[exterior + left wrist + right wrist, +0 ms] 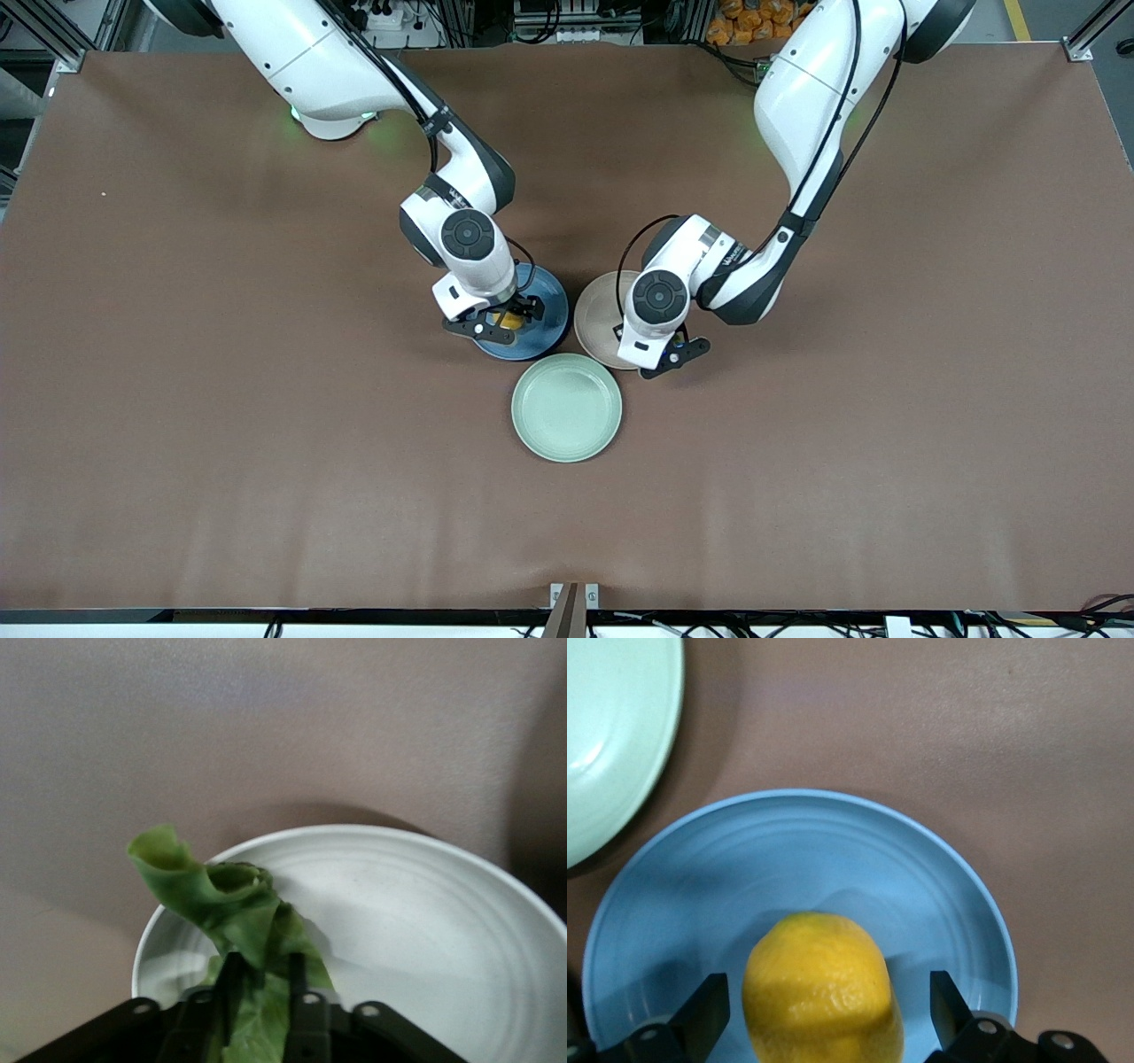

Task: Pick lemon and lettuce from blue and beige plates
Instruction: 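Lower and close the right gripper on the lemon while the left grasps lettuce, then lift the lemon with the right gripper while the left gripper carries lettuce away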

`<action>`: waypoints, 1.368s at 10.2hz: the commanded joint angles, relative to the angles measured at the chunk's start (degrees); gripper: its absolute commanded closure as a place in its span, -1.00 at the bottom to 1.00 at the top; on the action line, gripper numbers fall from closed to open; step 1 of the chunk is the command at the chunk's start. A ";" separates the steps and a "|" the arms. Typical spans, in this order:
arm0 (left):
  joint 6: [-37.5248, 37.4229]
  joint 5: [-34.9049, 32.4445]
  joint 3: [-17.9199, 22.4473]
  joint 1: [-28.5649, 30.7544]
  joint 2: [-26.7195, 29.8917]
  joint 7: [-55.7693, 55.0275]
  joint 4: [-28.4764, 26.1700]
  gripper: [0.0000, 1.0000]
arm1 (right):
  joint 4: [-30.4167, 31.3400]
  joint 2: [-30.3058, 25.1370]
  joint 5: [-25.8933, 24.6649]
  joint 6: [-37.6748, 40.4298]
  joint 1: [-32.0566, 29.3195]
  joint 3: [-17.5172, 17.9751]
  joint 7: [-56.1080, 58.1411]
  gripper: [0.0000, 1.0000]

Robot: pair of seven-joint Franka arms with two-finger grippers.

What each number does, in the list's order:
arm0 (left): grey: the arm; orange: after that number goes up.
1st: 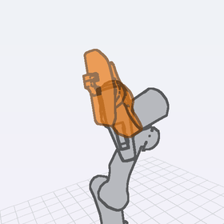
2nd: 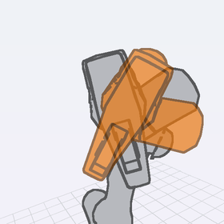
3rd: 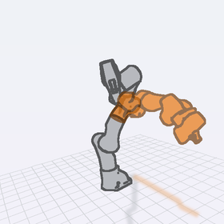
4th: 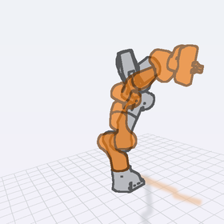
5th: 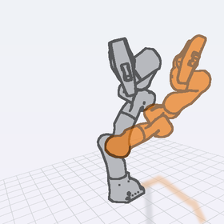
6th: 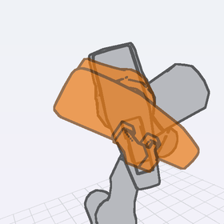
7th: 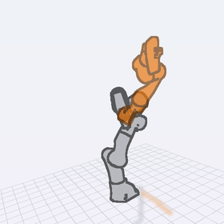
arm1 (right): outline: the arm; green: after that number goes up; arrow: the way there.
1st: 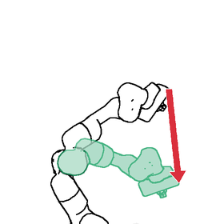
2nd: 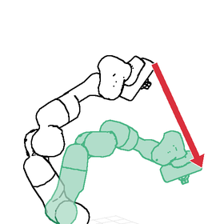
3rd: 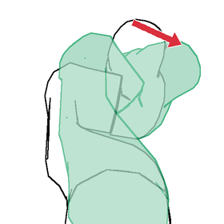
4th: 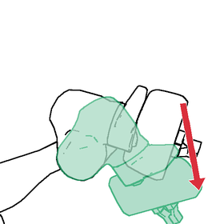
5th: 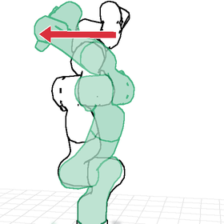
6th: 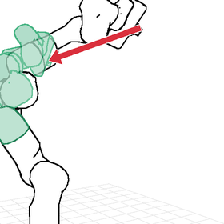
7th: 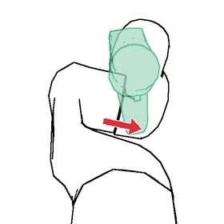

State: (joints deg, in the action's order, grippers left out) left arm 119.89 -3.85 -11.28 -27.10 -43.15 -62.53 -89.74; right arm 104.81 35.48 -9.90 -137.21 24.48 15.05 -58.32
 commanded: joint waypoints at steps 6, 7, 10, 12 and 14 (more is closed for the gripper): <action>-1.23 -1.60 0.56 1.61 8.07 -1.27 1.94 1.00 | -0.57 1.26 -3.54 -0.16 0.22 0.33 -2.41 0.40; -2.11 -1.69 0.56 2.66 9.82 -1.01 1.94 1.00 | -0.74 1.26 -3.54 -0.16 0.22 0.33 -2.32 0.60; -4.74 -1.69 0.56 7.22 14.92 1.78 1.94 1.00 | -3.37 0.38 -3.19 2.46 -0.74 0.50 -0.40 0.65; -8.86 -1.69 0.56 11.26 17.74 8.44 1.94 1.00 | -3.74 -1.72 -2.40 5.89 -2.67 0.50 4.94 0.68; -14.13 -1.16 -0.14 18.36 18.98 17.13 2.46 1.00 | -3.73 -4.35 0.92 10.01 -5.39 0.42 13.19 0.68</action>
State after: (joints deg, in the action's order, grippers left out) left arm 108.88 -4.31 -10.26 -13.79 -25.91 -51.14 -86.67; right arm 100.20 34.39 -11.14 -130.19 21.70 14.89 -50.85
